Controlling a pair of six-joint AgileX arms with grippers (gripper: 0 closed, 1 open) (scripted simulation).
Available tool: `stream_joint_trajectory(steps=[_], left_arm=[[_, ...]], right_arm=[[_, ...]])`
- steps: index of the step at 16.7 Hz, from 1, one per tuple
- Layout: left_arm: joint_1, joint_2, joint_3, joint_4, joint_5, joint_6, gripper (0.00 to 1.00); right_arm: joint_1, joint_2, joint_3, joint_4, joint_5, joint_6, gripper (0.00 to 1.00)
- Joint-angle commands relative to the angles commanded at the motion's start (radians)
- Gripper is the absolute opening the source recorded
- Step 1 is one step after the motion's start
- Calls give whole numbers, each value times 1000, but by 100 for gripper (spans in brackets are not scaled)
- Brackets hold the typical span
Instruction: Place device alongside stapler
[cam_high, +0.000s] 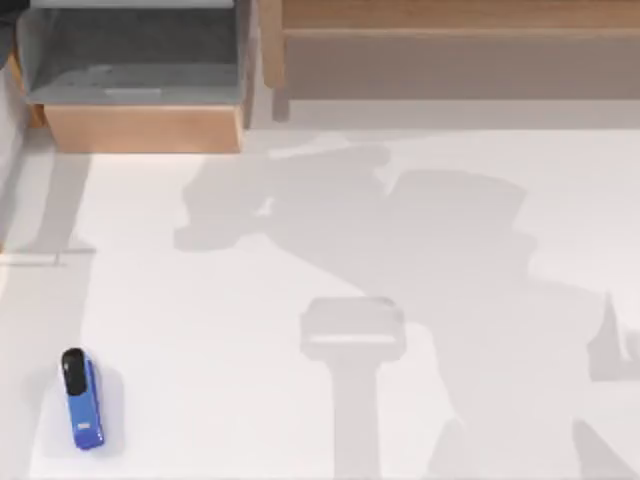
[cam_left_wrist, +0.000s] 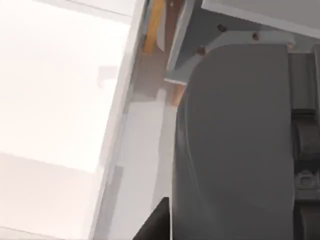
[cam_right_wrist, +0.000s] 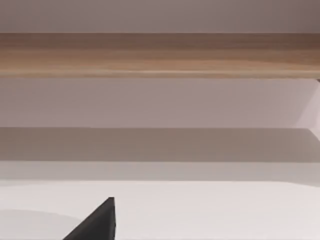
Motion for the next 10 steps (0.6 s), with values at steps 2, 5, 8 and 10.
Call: stream_joint_trajectory(steps=[2, 5, 8, 10], left_arm=[[-87, -48, -145, 22, -4, -58, 0], [-230, -113, -396, 65, -15, -148, 0], [-384, -188, -647, 127, -33, -246, 0], [-486, -239, -790, 169, -45, -308, 0]], right_arm=[[0, 0, 0, 0, 0, 0, 100], [0, 0, 0, 0, 0, 0, 100], [0, 0, 0, 0, 0, 0, 100], [0, 0, 0, 0, 0, 0, 100]])
